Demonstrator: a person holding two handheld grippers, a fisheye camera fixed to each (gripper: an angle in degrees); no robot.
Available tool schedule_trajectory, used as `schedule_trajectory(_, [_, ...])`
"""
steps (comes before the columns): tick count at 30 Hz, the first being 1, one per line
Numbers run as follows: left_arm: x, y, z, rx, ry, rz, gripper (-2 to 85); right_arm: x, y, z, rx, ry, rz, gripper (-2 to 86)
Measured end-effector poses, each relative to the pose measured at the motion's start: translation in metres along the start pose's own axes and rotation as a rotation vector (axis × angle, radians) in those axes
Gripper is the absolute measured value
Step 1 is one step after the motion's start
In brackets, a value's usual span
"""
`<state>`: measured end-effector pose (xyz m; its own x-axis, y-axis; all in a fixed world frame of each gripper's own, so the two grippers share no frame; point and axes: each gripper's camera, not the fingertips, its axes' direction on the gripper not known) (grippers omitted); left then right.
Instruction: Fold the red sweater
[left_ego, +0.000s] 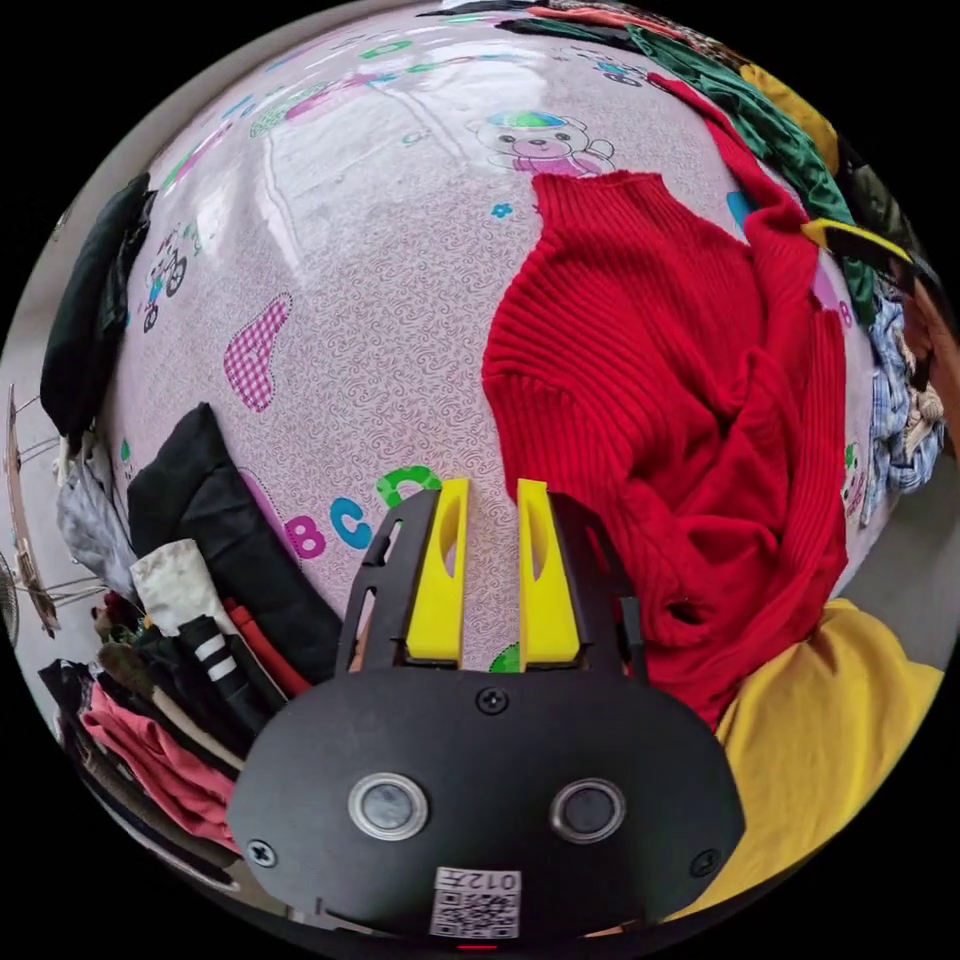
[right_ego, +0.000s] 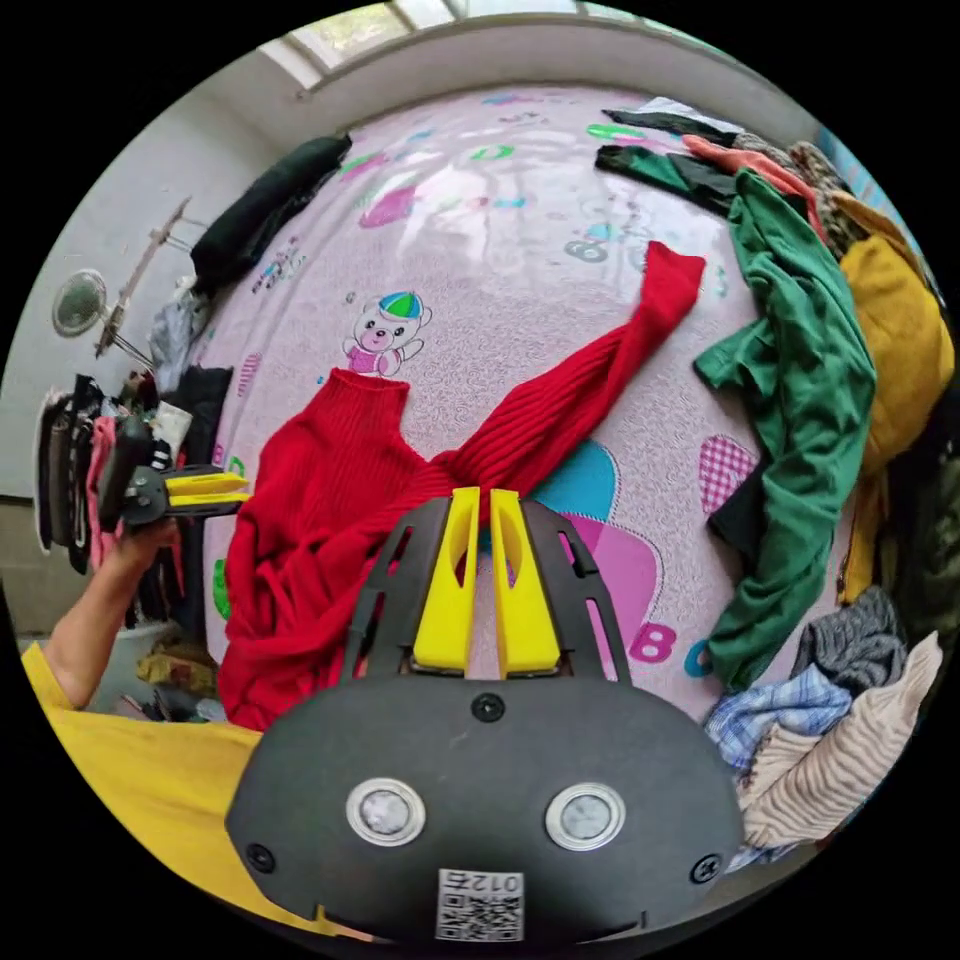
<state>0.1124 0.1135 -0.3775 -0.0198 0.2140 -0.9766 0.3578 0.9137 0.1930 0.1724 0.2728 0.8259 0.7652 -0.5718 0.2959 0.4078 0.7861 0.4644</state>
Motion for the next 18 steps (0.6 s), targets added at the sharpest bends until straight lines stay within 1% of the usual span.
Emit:
schedule_trajectory(3, [-0.018, 0.004, 0.001, 0.022, 0.079, -0.078, 6.5, 0.019, 0.05, -0.027, 0.037, -0.058, 0.047, 2.1])
schedule_trajectory(6, [-0.04, 0.011, 0.003, 0.05, 0.159, -0.105, 6.0, 0.048, 0.113, -0.031, -0.054, -0.077, 0.162, 2.2])
schedule_trajectory(8, [-0.046, 0.013, 0.003, 0.049, 0.164, -0.069, 5.7, 0.073, 0.163, -0.026, -0.134, 0.043, 0.349, 2.5])
schedule_trajectory(9, [-0.046, 0.013, 0.002, 0.044, 0.141, -0.032, 5.6, 0.076, 0.172, -0.028, -0.125, 0.072, 0.38, 2.6])
schedule_trajectory(10, [-0.043, 0.013, 0.001, 0.04, 0.105, 0.006, 5.5, 0.075, 0.185, -0.038, -0.058, 0.114, 0.413, 3.0])
schedule_trajectory(11, [-0.042, 0.014, 0.0, 0.038, 0.085, 0.024, 5.4, 0.064, 0.188, -0.049, 0.049, 0.136, 0.384, 3.4])
schedule_trajectory(12, [-0.04, 0.015, -0.001, 0.032, 0.057, 0.054, 5.2, 0.055, 0.186, -0.053, 0.101, 0.133, 0.348, 3.7])
schedule_trajectory(13, [-0.041, 0.016, -0.001, 0.021, 0.047, 0.066, 5.1, 0.035, 0.176, -0.056, 0.169, 0.111, 0.247, 4.4])
schedule_trajectory(14, [-0.043, 0.016, -0.001, 0.016, 0.049, 0.059, 5.1, 0.013, 0.16, -0.051, 0.18, 0.083, 0.133, 5.5])
schedule_trajectory(16, [-0.057, 0.023, 0.0, 0.011, 0.09, -0.002, 5.1, -0.017, 0.132, -0.033, 0.159, 0.037, 0.003, 6.6])
schedule_trajectory(18, [-0.069, 0.032, 0.002, 0.025, 0.12, -0.031, 5.1, -0.038, 0.108, -0.011, 0.13, -0.052, -0.071, 7.4])
